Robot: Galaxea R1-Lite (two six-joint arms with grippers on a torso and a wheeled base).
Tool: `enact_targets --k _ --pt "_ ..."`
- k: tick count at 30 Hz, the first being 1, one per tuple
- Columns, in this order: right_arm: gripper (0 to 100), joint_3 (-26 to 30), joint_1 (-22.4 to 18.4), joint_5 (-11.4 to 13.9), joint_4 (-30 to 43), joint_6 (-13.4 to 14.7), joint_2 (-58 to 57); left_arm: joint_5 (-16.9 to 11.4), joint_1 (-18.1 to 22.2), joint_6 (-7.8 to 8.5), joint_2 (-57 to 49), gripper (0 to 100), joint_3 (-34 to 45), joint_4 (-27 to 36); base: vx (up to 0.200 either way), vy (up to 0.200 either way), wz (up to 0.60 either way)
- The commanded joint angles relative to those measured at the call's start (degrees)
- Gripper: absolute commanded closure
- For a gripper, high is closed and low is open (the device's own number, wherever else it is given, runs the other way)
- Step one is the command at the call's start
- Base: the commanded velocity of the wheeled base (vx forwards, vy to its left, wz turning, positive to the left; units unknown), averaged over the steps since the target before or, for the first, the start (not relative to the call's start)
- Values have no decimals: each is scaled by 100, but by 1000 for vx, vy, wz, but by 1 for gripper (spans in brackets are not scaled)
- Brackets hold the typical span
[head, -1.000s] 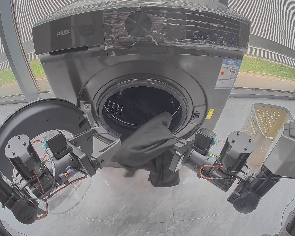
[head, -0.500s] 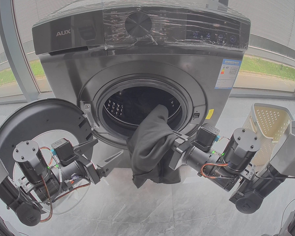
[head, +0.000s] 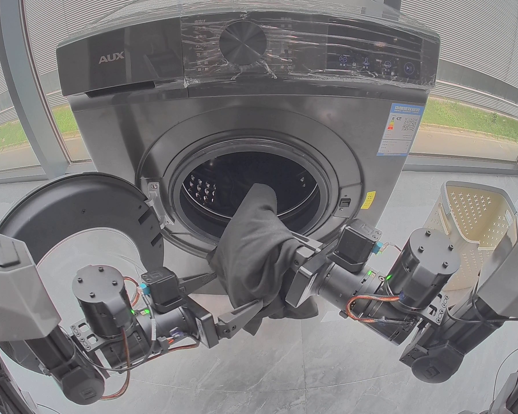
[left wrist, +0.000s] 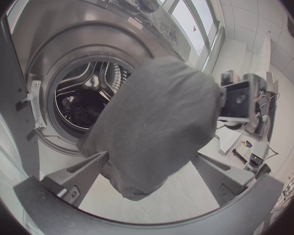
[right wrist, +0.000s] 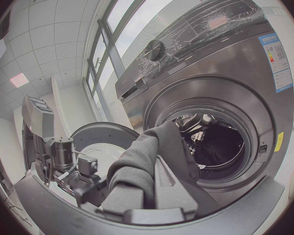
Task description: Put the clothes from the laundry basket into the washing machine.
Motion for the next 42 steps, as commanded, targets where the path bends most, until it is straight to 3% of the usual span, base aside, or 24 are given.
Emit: enact_targets --k 1,4,5,7,10,13,17,18,23,28,32,35,39,41,42 --pt "100 6 171 -7 -49 7 -14 16 -18 18 695 0 -363 -23 0 0 0" --pt "100 15 198 -7 -49 7 -23 16 -18 80 818 0 -495 -23 0 0 0" --pt "100 33 215 -7 -49 7 -23 16 -18 203 959 100 -591 -23 0 0 0" --pt "100 68 215 -7 -49 16 -14 51 -18 291 1117 100 -723 -23 0 0 0" --pt "100 68 207 -16 -41 16 -14 174 -10 291 1170 100 -811 -23 0 0 0" --pt "100 138 163 -262 -41 51 -6 561 122 291 1108 100 -1022 -32 0 0 0" --pt "100 411 48 -481 -14 78 -14 710 324 273 906 100 -1066 -32 0 0 0" --pt "0 534 4 -481 -14 113 -23 728 377 256 801 100 -1057 -32 0 0 0" --pt "0 982 13 -490 -41 166 -41 728 421 247 520 100 -1031 -32 0 0 0" --pt "0 2643 312 -262 -32 43 -436 719 359 185 -192 100 -723 -23 0 0 0" --pt "0 3276 365 -156 -23 -10 -700 684 298 36 -526 100 -539 -14 0 0 0" --pt "0 3478 259 -165 -32 -10 -797 701 131 27 -658 100 -407 -14 0 0 0" --pt "0 3311 -48 -165 -5 -1 -744 754 -36 62 -667 100 -319 -23 0 0 0" --pt "0 3276 -127 -174 -14 -1 -744 983 -89 45 -676 100 -240 -23 0 0 0" --pt "0 3276 -145 -174 -14 -1 -744 1053 -142 115 -667 100 -196 -23 0 0 0"
